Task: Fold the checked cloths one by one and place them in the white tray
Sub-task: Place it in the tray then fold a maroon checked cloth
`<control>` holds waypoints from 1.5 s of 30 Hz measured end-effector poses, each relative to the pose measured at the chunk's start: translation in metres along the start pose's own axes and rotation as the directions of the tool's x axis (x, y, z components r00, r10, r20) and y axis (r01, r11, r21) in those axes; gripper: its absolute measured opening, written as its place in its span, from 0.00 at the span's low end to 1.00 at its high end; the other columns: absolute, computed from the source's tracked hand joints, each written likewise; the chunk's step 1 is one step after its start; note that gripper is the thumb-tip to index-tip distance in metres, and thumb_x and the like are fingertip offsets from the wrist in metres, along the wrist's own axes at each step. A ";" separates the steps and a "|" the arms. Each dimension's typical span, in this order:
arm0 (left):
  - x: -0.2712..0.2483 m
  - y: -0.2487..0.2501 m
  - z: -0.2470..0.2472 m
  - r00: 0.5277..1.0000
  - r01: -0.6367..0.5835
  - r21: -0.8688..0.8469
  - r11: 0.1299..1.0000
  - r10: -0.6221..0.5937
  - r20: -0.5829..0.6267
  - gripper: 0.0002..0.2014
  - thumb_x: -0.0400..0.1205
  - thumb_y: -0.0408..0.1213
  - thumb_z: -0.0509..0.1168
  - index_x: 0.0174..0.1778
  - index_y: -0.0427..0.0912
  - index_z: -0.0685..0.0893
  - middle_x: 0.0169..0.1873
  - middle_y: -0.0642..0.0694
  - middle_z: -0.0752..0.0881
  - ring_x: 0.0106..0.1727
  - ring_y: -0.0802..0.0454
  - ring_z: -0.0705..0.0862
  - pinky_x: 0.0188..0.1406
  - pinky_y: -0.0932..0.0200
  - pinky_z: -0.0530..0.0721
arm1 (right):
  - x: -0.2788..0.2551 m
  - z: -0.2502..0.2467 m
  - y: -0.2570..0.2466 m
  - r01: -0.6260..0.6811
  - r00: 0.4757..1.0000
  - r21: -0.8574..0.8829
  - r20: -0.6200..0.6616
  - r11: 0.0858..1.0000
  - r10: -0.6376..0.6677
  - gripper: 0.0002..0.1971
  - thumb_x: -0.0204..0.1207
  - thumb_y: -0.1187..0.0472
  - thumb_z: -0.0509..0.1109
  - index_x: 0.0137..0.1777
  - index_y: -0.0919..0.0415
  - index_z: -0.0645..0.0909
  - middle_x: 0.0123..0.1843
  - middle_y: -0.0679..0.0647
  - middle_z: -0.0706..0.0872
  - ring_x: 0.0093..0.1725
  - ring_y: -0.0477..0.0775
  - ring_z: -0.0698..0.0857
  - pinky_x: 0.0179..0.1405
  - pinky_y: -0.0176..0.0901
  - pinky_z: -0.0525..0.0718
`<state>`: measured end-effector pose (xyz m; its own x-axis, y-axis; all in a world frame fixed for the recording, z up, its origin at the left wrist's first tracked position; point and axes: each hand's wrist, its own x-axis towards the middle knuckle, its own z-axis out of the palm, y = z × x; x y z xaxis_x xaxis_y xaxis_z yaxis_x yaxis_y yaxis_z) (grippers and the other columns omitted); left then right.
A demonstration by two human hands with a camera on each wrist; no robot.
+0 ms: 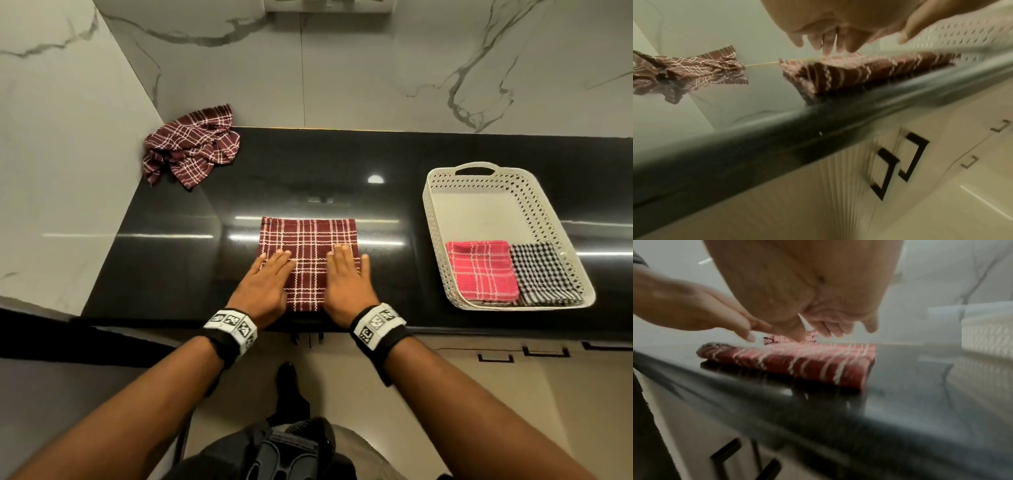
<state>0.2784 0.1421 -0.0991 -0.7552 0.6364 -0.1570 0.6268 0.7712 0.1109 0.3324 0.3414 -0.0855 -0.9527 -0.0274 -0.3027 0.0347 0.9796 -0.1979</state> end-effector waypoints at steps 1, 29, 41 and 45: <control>0.003 0.006 0.005 1.000 -0.006 0.003 1.000 0.006 -0.018 0.37 0.78 0.47 0.41 0.86 0.42 0.60 0.86 0.43 0.59 0.87 0.48 0.55 0.87 0.45 0.46 | 0.000 0.007 -0.004 0.043 0.999 0.052 0.003 0.998 -0.043 0.35 0.86 0.51 0.51 0.88 0.64 0.45 0.89 0.61 0.41 0.88 0.59 0.38 0.83 0.70 0.37; -0.018 -0.030 0.003 0.868 0.412 -0.543 0.731 -0.496 -0.008 0.15 0.88 0.52 0.57 0.51 0.42 0.73 0.49 0.35 0.87 0.49 0.33 0.86 0.47 0.45 0.83 | -0.007 0.022 0.041 -0.219 0.906 0.641 -0.146 0.736 0.397 0.17 0.88 0.49 0.58 0.45 0.61 0.78 0.45 0.59 0.88 0.46 0.64 0.86 0.47 0.54 0.83; 0.003 -0.022 -0.003 0.776 0.541 -0.449 0.711 -0.627 -0.059 0.17 0.87 0.54 0.57 0.57 0.42 0.70 0.49 0.40 0.85 0.49 0.37 0.85 0.45 0.47 0.78 | -0.001 0.013 0.026 -0.359 0.850 0.496 -0.178 0.791 0.497 0.15 0.85 0.51 0.60 0.62 0.62 0.70 0.57 0.65 0.85 0.53 0.68 0.84 0.51 0.58 0.82; -0.002 -0.002 0.004 0.866 0.150 -0.208 0.967 -0.230 -0.445 0.18 0.84 0.44 0.63 0.67 0.40 0.76 0.63 0.39 0.80 0.63 0.39 0.79 0.64 0.43 0.74 | -0.009 0.004 0.000 -0.090 0.907 0.166 -0.394 0.982 0.150 0.25 0.81 0.50 0.64 0.74 0.59 0.67 0.68 0.58 0.76 0.67 0.62 0.76 0.65 0.63 0.74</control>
<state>0.2789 0.1391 -0.1026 -0.8832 0.3800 0.2749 0.4527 0.8441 0.2875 0.3427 0.3414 -0.0864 -0.9776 0.2006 0.0630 0.1703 0.9312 -0.3222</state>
